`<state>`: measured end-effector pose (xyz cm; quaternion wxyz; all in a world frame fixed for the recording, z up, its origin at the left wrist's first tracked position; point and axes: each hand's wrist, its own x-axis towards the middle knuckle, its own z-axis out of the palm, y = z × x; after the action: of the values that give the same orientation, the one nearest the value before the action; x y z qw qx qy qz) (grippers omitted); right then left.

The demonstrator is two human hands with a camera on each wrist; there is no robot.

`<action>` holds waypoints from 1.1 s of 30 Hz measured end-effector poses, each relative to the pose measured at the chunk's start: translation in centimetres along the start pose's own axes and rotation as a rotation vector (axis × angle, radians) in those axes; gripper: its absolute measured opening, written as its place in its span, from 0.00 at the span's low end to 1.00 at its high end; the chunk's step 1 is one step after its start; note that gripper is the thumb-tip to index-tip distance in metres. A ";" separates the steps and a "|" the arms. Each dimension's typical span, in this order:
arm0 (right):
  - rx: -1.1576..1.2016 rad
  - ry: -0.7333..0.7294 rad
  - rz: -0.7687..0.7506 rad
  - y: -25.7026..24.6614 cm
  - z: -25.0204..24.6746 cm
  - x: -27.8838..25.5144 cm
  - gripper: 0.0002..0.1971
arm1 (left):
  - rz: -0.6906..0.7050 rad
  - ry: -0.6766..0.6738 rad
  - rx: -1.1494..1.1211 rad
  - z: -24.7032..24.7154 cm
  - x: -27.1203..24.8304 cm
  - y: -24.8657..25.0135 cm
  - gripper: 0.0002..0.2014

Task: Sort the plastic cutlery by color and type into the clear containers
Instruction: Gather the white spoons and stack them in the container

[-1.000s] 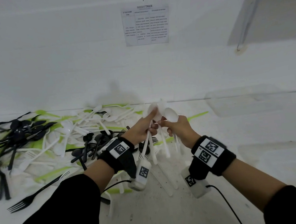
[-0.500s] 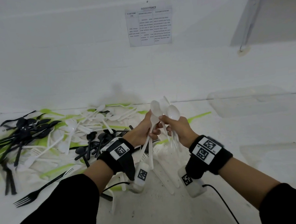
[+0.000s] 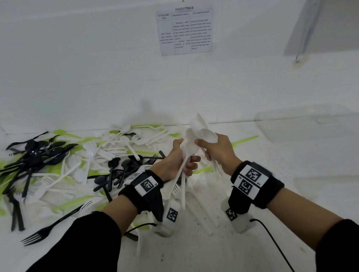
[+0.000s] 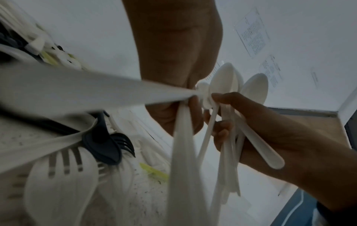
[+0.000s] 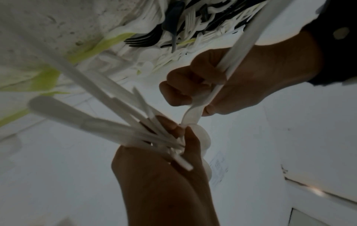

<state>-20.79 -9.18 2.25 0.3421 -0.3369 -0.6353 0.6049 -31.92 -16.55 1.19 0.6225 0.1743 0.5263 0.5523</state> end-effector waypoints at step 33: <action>0.016 -0.077 0.088 1.5 -1.4 1.5 0.06 | 0.333 0.197 -0.048 -0.2 0.7 0.5 0.10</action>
<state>-20.39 -7.05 0.85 0.2930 -0.3382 -0.6277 0.6370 -32.45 -15.87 1.22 0.4719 0.1895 0.5352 0.6745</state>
